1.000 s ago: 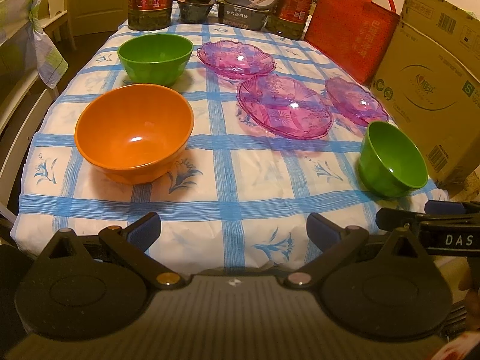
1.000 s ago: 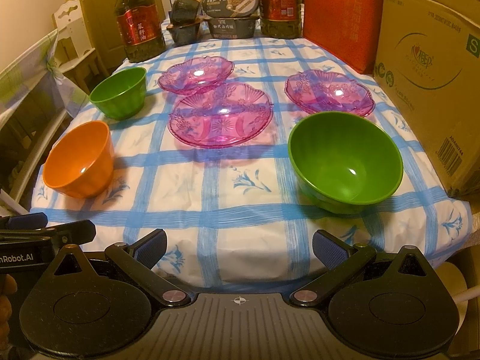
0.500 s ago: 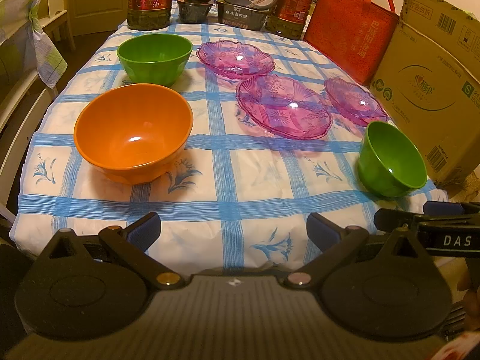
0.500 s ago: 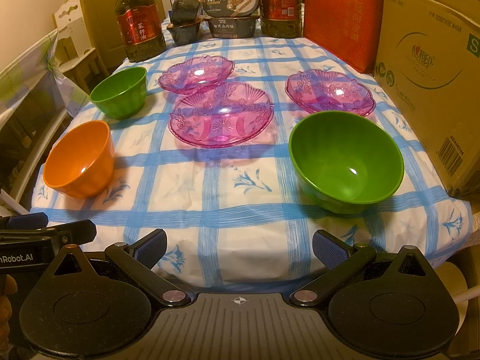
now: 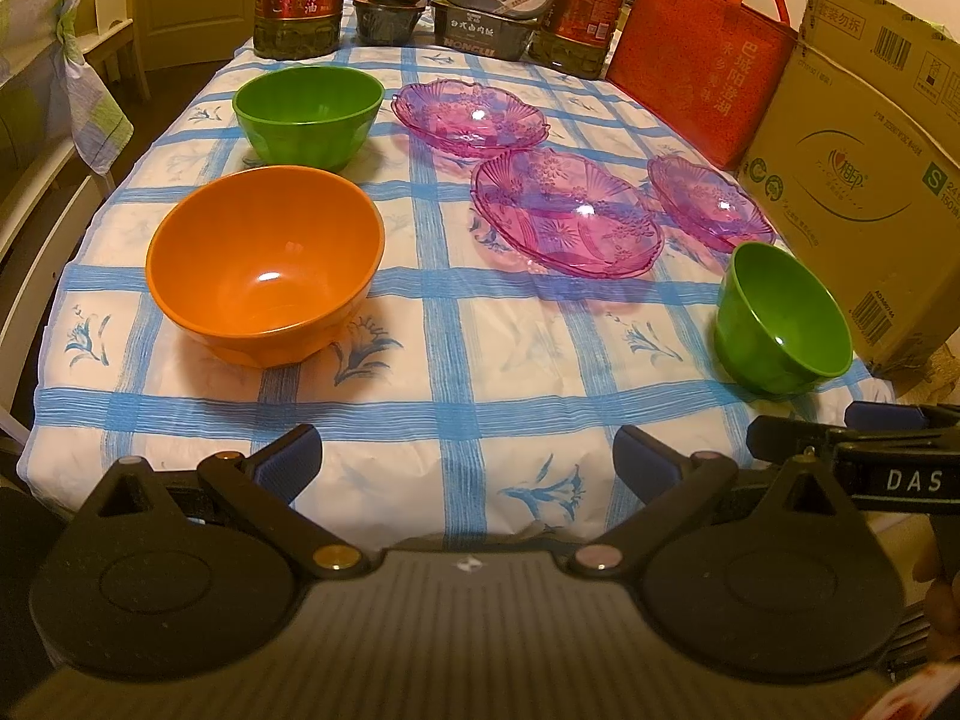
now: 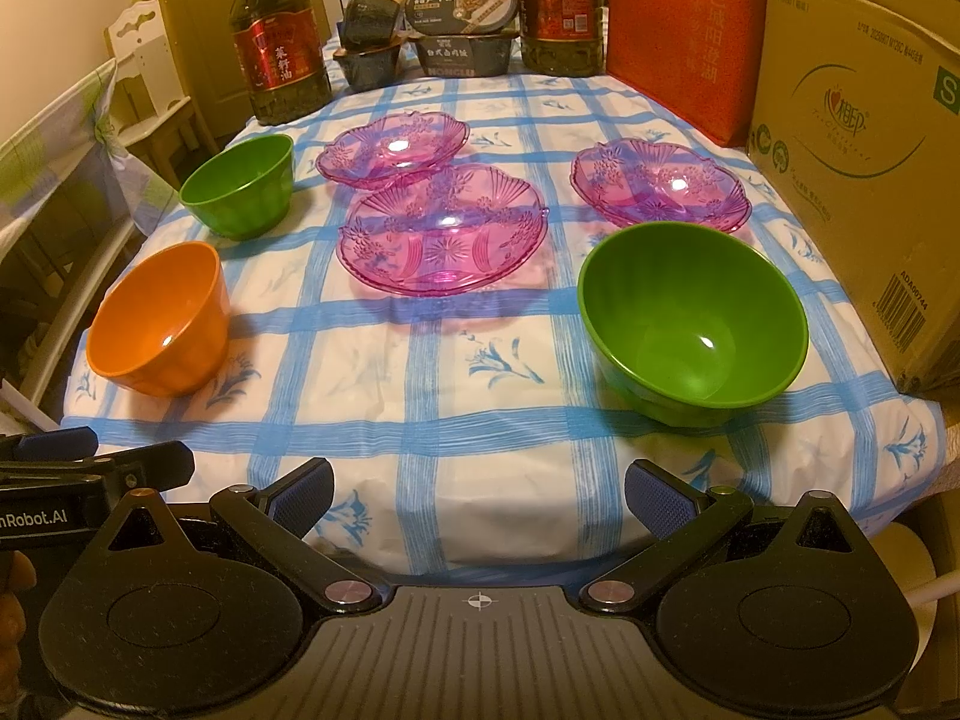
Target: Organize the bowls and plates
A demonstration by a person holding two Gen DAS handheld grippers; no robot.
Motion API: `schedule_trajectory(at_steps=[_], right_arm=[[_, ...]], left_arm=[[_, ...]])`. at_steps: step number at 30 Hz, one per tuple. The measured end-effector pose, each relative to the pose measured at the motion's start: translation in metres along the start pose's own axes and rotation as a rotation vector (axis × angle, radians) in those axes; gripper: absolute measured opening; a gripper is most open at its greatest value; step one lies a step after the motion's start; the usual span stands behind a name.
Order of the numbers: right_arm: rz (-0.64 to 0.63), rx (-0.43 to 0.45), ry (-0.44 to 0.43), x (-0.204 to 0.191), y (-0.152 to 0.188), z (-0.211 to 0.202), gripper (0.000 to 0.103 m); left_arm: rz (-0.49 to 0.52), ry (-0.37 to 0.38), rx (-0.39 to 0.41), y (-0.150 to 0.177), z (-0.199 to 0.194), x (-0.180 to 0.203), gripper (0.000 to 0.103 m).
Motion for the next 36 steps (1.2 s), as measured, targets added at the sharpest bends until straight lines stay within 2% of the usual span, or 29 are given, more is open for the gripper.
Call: schedule_trajectory(at_steps=[23, 27, 36], right_arm=[[0.014, 0.004, -0.003, -0.001, 0.000, 0.001, 0.103], [0.034, 0.017, 0.010, 0.006, -0.005, 0.004, 0.103], [0.074, 0.067, -0.010, 0.016, -0.035, 0.014, 0.102]], left_arm=[[0.000, -0.002, 0.008, -0.001, 0.000, -0.001, 0.102], [-0.016, 0.003, 0.028, -0.011, 0.001, -0.004, 0.102], [-0.079, 0.084, 0.015, -0.052, 0.021, -0.005, 0.102]])
Point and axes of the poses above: each gripper's, at about its wrist camera, not at the fingertips, and z roughly the way its jaws point, x to its right, y to its underside, the point moved 10 cm from there along z, roughly the way its jaws point, and after that the axes turned 14 degrees about -y, right-handed, at the moved point
